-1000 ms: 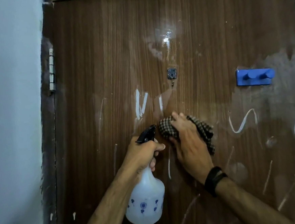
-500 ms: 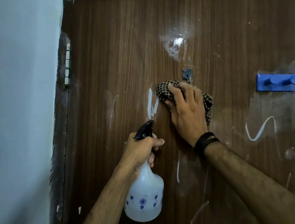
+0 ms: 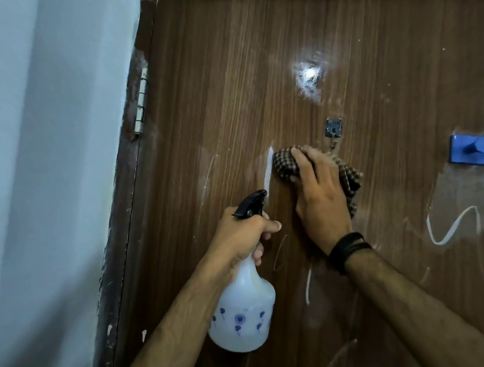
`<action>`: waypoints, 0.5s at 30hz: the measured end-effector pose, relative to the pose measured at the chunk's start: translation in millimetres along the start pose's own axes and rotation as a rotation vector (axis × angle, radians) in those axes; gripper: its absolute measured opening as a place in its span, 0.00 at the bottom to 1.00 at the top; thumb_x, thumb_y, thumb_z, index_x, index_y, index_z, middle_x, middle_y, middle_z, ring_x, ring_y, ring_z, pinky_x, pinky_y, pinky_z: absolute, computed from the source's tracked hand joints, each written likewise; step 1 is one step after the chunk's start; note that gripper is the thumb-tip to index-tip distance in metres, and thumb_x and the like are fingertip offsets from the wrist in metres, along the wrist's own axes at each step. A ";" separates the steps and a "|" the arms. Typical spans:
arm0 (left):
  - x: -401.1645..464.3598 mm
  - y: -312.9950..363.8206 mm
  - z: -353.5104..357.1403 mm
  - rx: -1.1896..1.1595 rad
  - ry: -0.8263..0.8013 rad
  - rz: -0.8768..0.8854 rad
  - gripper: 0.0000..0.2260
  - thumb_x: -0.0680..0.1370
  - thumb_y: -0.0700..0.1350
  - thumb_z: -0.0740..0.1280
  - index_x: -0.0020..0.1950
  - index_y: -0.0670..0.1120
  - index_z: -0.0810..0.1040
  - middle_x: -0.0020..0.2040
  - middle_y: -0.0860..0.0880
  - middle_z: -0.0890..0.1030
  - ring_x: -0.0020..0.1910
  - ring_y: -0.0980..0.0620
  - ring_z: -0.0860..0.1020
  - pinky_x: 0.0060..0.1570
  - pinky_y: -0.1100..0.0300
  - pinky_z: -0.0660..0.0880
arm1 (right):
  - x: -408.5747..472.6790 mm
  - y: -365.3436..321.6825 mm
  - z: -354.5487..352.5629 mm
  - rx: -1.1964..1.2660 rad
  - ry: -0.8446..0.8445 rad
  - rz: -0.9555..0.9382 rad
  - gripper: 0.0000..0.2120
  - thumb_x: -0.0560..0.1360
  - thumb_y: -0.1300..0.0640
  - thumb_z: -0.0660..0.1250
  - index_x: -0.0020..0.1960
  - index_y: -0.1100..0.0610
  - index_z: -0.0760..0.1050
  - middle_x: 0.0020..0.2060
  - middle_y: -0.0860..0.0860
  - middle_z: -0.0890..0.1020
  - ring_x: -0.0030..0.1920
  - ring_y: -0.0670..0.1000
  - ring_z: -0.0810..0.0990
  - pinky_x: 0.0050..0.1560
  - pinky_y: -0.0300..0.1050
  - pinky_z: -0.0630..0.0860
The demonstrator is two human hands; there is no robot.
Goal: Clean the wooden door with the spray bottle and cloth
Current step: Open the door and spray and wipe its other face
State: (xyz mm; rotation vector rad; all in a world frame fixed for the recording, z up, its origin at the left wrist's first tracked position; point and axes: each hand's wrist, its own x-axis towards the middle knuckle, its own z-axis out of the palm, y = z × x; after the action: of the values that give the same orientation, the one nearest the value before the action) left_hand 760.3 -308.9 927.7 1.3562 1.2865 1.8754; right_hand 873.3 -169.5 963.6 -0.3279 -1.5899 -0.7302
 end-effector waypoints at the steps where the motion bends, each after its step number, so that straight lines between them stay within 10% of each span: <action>1: 1.7 2.9 0.5 -0.005 0.002 0.007 0.05 0.75 0.37 0.72 0.42 0.43 0.77 0.35 0.45 0.76 0.20 0.53 0.67 0.23 0.61 0.67 | 10.7 1.3 1.7 0.007 0.004 0.013 0.24 0.79 0.69 0.66 0.74 0.63 0.67 0.70 0.61 0.71 0.72 0.59 0.64 0.75 0.56 0.63; 15: 5.4 -2.2 -9.6 -0.028 0.022 -0.007 0.07 0.75 0.38 0.72 0.39 0.42 0.77 0.31 0.48 0.75 0.20 0.54 0.68 0.23 0.61 0.68 | -9.0 -10.6 1.4 0.057 -0.105 0.007 0.26 0.80 0.68 0.63 0.77 0.62 0.63 0.75 0.58 0.67 0.77 0.58 0.62 0.78 0.53 0.58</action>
State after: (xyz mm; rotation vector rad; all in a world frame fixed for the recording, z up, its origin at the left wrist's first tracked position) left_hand 749.1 -307.5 927.6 1.3194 1.2697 1.9015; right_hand 867.3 -174.8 952.1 -0.3345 -1.7052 -0.6701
